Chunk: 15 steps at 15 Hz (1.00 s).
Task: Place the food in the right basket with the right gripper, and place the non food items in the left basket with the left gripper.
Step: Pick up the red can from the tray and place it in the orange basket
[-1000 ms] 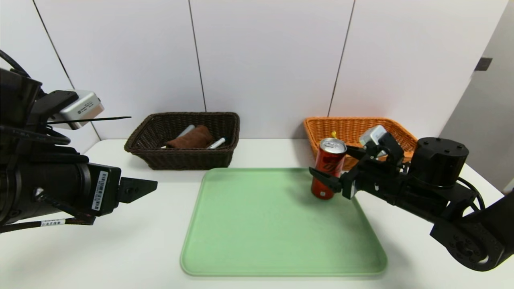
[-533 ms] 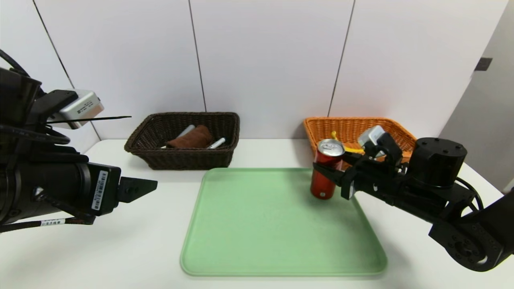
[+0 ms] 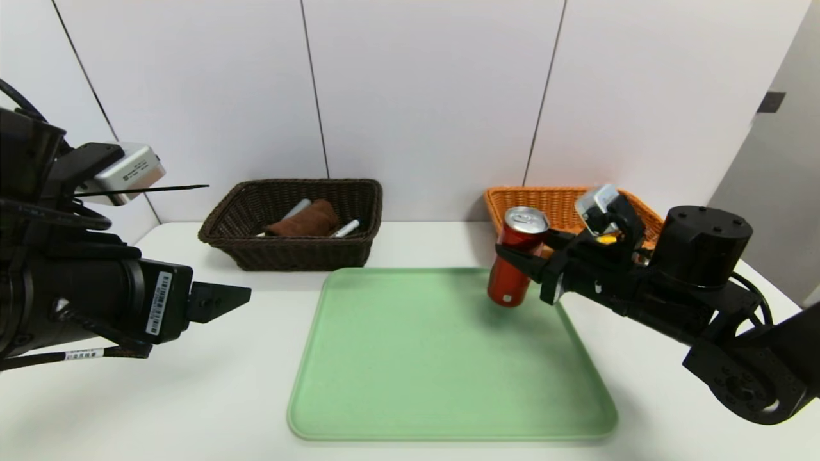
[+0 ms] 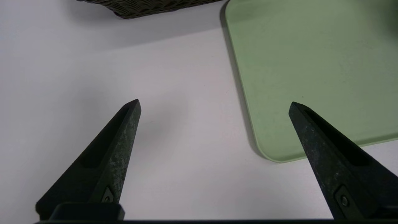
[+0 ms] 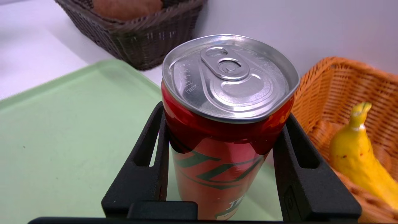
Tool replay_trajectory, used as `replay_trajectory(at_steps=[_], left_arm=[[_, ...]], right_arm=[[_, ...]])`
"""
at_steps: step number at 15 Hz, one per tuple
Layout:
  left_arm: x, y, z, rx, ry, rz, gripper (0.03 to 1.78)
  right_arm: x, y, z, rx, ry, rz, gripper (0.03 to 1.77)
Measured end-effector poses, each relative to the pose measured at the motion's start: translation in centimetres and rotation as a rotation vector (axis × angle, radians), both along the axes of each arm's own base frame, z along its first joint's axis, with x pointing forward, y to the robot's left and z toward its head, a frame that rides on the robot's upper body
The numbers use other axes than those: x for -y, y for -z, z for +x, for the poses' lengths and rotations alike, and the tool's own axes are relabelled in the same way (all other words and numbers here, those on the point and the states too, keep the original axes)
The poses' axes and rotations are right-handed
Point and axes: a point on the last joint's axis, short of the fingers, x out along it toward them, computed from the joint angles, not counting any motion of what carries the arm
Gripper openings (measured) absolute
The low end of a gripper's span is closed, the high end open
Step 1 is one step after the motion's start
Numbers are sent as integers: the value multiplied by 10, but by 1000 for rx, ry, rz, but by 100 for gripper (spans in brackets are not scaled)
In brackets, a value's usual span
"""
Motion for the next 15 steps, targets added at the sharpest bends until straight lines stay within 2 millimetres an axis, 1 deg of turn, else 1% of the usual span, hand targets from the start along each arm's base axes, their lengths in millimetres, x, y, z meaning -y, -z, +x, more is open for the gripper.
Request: replay_trajectory(at_steps=[3, 6, 10, 12, 14, 15], left_arm=[[0, -2, 0, 6, -2, -3, 169], [0, -3, 0, 11, -4, -6, 169], [0, -4, 0, 16, -8, -9, 169], [0, -5, 0, 17, -6, -10, 169], [0, -6, 0, 19, -5, -12, 169], [0, -6, 0, 20, -3, -13, 169]], right_arm=[[-1, -12, 2, 17, 0, 32, 91], [-3, -34, 9, 20, 3, 52, 91], [-2, -80, 21, 60, 23, 70, 91], [1, -104, 25, 72, 59, 76, 91], [10, -125, 32, 101, 150, 89, 91], [17, -132, 35, 115, 192, 94, 91]])
